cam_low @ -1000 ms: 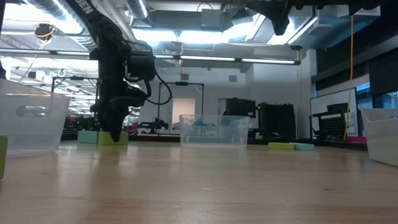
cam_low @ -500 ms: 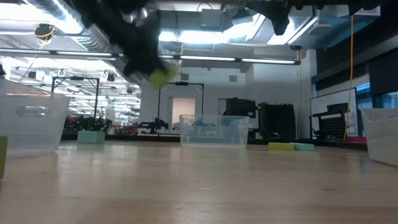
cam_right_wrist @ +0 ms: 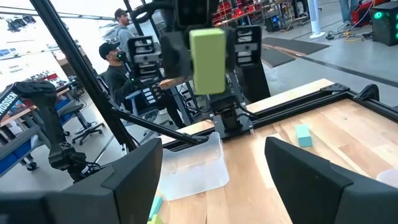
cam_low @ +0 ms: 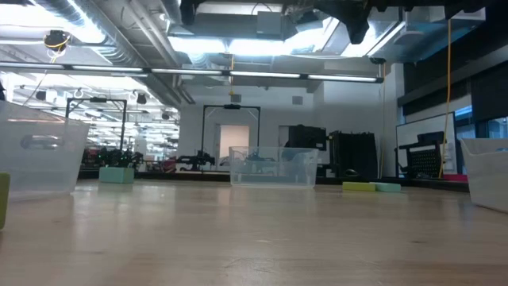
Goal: Sort & place blocks by color
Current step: Put the top left green block into the bottom transparent bin
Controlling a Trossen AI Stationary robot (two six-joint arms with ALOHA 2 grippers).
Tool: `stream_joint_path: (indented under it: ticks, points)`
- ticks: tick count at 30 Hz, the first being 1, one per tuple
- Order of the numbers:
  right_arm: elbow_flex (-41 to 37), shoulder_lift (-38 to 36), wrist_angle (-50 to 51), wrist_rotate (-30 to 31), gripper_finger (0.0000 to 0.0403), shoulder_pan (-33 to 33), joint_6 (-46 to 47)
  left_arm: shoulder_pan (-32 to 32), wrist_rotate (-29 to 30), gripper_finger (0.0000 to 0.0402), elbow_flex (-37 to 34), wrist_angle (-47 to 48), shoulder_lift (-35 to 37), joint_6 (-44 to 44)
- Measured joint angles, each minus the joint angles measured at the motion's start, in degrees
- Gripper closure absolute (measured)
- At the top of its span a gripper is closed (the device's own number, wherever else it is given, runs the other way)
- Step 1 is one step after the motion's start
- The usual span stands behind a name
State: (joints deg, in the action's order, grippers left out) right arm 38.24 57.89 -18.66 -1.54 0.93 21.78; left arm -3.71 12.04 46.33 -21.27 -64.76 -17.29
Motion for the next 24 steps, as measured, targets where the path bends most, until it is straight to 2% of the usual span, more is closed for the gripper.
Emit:
stream_joint_path:
  ticks: [5,13,24]
  points:
    - [0.00,0.00,-0.42,0.00,0.0116,0.00,0.00,-3.15,2.54,0.0280,-0.85,-1.84,-1.52,1.40]
    - [0.00,0.02,-0.92,0.00,0.0116,0.00,-0.63,-1.26,2.16,0.0280,-11.83,-20.60,-1.81,-1.63]
    - [0.00,0.02,-1.03,0.00,0.0116,0.02,-1.39,-1.09,0.56,0.0280,-12.11,-21.23,-1.76,-0.74]
